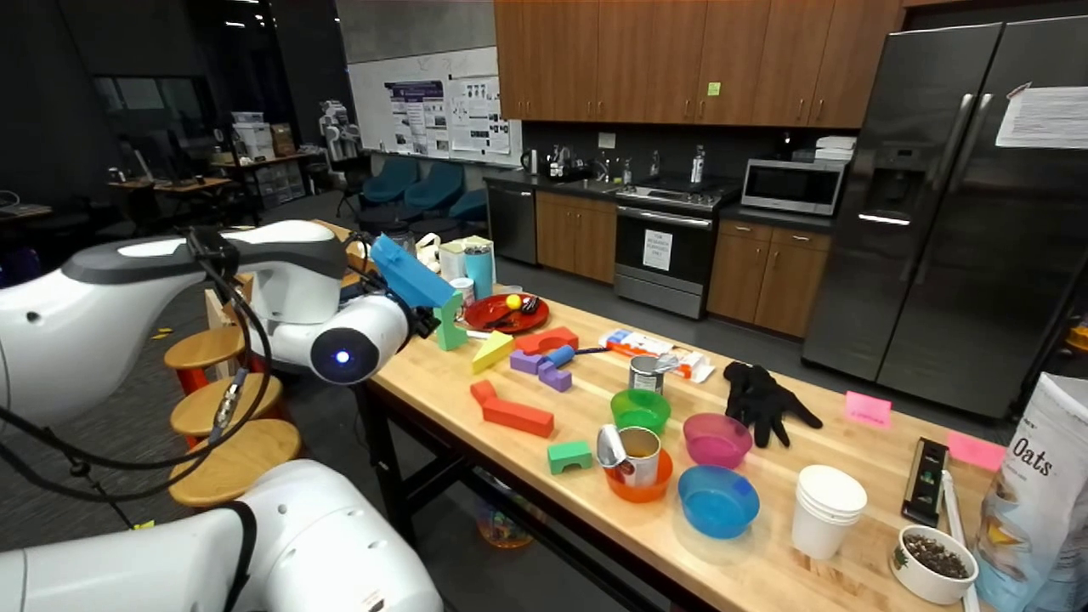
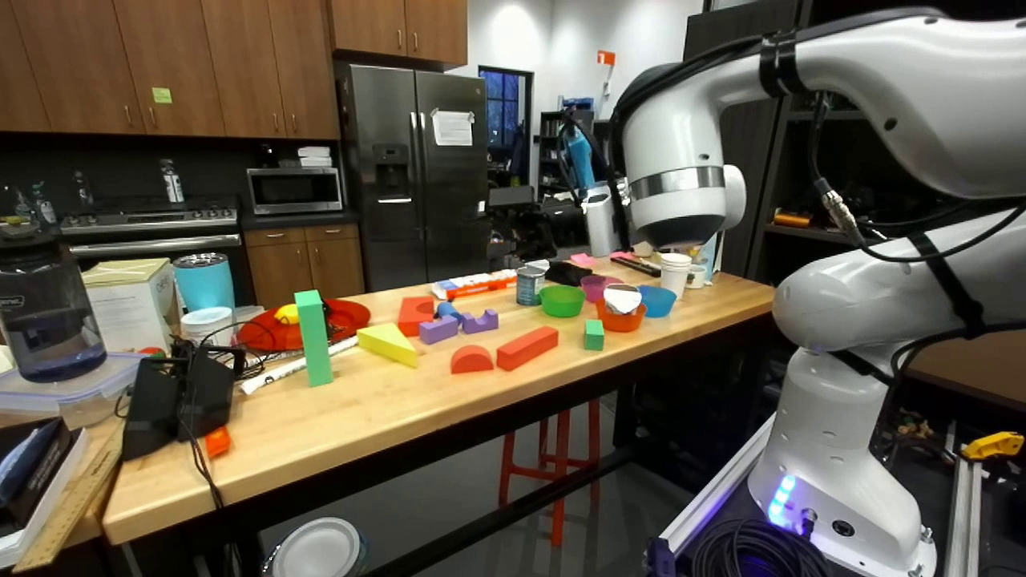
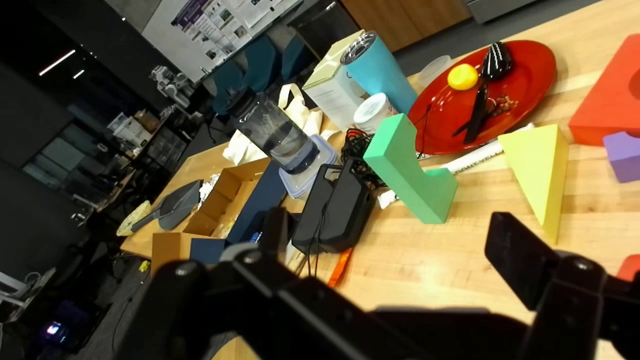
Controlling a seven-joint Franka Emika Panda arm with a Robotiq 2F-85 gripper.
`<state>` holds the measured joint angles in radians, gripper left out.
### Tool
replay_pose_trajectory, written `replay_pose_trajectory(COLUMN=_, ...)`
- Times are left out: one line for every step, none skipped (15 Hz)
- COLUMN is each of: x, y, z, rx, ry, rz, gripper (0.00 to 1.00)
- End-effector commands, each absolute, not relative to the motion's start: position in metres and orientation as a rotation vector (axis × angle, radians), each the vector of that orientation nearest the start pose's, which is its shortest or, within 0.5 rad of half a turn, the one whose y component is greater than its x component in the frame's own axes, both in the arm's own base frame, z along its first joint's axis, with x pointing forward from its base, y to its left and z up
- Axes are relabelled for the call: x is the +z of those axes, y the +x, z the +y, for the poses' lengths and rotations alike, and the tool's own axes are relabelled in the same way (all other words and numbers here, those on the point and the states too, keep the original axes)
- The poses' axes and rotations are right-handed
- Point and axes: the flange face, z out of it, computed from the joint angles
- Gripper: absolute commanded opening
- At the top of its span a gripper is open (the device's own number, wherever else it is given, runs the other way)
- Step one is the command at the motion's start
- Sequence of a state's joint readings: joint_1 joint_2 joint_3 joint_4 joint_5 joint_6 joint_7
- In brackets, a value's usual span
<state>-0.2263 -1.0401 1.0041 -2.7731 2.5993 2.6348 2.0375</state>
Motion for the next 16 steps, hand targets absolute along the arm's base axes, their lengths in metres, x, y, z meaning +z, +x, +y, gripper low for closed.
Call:
replay_pose_trajectory(x=0.4185, y=0.2756, z=0.2133, rx=0.971, ry=0.132, rz=1.871, gripper=1.00)
replay_pose_trajectory(x=0.4170, y=0.2753, z=0.2144, rx=0.970, ry=0.129, rz=1.876, gripper=1.00)
replay_pose_trajectory(x=0.4163, y=0.2753, z=0.2146, rx=0.970, ry=0.128, rz=1.878, gripper=1.00)
replay_pose_trajectory(x=0.4161, y=0.2753, z=0.2146, rx=0.970, ry=0.129, rz=1.879, gripper=1.00)
replay_pose_trajectory(x=0.4160, y=0.2754, z=0.2145, rx=0.970, ry=0.129, rz=1.879, gripper=1.00)
replay_pose_trajectory(x=0.4160, y=0.2754, z=0.2146, rx=0.970, ry=0.129, rz=1.879, gripper=1.00)
replay_pose_trajectory(x=0.4159, y=0.2753, z=0.2147, rx=0.970, ry=0.129, rz=1.879, gripper=1.00)
replay_pose_trajectory(x=0.4159, y=0.2754, z=0.2146, rx=0.970, ry=0.129, rz=1.880, gripper=1.00)
replay_pose_trajectory(x=0.4158, y=0.2754, z=0.2146, rx=0.970, ry=0.129, rz=1.880, gripper=1.00)
replay_pose_trajectory(x=0.4157, y=0.2754, z=0.2146, rx=0.970, ry=0.129, rz=1.880, gripper=1.00)
replay_pose_trajectory(x=0.4156, y=0.2755, z=0.2146, rx=0.970, ry=0.130, rz=1.881, gripper=1.00)
replay_pose_trajectory(x=0.4156, y=0.2755, z=0.2146, rx=0.970, ry=0.130, rz=1.881, gripper=1.00)
replay_pose_trajectory(x=0.4155, y=0.2755, z=0.2146, rx=0.970, ry=0.130, rz=1.881, gripper=1.00)
replay_pose_trajectory(x=0.4155, y=0.2755, z=0.2146, rx=0.971, ry=0.130, rz=1.881, gripper=1.00)
replay_pose_trajectory(x=0.4154, y=0.2755, z=0.2146, rx=0.971, ry=0.130, rz=1.881, gripper=1.00)
replay_pose_trajectory(x=0.4154, y=0.2755, z=0.2146, rx=0.971, ry=0.130, rz=1.881, gripper=1.00)
